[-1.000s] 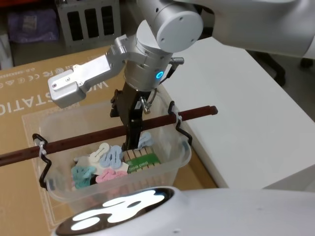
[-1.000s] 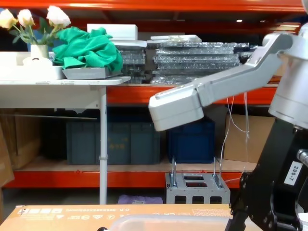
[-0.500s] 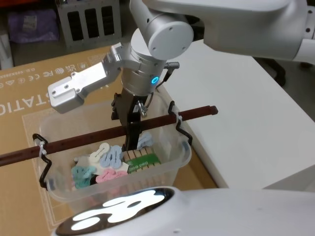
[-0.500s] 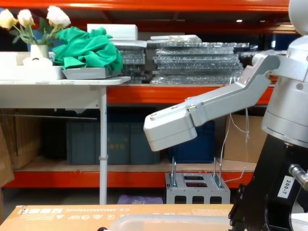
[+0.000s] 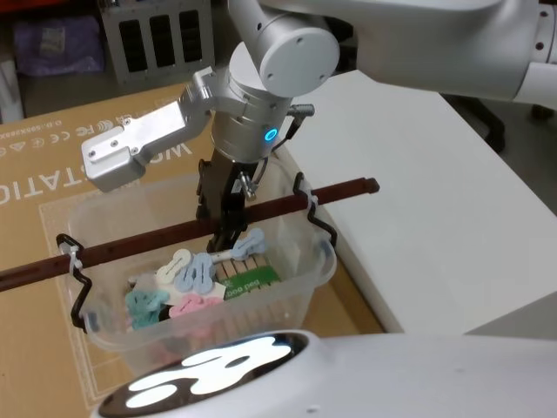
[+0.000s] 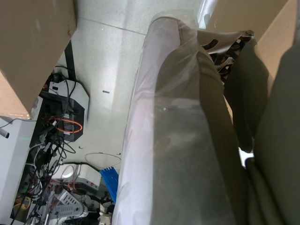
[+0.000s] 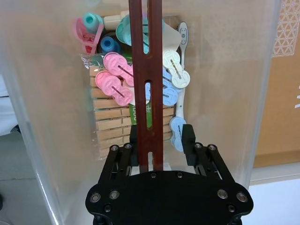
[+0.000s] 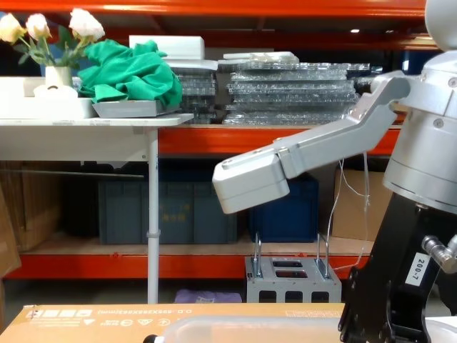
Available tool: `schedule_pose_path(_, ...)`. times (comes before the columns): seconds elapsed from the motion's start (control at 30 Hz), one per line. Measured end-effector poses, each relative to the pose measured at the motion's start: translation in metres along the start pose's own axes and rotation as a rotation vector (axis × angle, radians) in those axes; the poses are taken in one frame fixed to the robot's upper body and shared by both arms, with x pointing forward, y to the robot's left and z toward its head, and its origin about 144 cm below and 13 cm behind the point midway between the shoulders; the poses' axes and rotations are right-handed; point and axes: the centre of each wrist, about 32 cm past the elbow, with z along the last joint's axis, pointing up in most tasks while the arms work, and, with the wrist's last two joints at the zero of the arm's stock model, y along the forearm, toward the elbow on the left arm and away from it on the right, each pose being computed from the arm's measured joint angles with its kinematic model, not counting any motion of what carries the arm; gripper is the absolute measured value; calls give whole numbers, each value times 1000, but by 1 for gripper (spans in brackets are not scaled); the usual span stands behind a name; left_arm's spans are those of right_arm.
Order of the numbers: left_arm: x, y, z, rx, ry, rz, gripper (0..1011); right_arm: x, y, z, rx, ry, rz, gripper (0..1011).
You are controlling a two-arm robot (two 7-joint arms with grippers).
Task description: Use one hand to grasp the basket and place it at the designated location.
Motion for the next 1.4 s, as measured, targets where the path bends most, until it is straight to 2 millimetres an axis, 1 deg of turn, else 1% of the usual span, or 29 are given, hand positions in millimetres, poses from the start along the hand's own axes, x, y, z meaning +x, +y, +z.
schedule_pose_path(0.07,0,0,0,0,0,0,0,0,0,0,0,0,-1,477)
schedule_pose_path(0.2,0,0,0,0,0,0,0,0,0,-1,1,2,-2,381)
schedule_pose_path(0.23,0,0,0,0,0,0,0,0,0,-2,1,4,-3,322)
schedule_pose_path(0.27,0,0,0,0,0,0,0,0,0,-2,1,4,-3,322)
schedule_pose_path(0.3,0,0,0,0,0,0,0,0,0,-3,2,5,-4,273)
schedule_pose_path(0.37,0,0,0,0,0,0,0,-1,0,-4,4,7,-5,237)
schedule_pose_path(0.67,0,0,0,0,0,0,0,-1,-4,-8,11,19,-16,237)
schedule_pose_path(0.8,0,0,0,0,0,0,0,-3,-16,-12,22,34,-46,237)
schedule_pose_path(0.9,0,0,0,0,0,0,0,-4,-22,-14,24,40,-57,237)
schedule_pose_path(1.0,0,0,0,0,0,0,0,-7,-33,-16,30,49,-84,237)
schedule_pose_path(1.23,0,0,0,0,0,0,0,-11,-47,-18,35,65,-114,237)
schedule_pose_path(1.3,0,0,0,0,0,0,0,-14,-54,-20,34,79,-129,237)
schedule_pose_path(1.4,0,0,0,0,0,0,0,-17,-59,-22,33,91,-138,237)
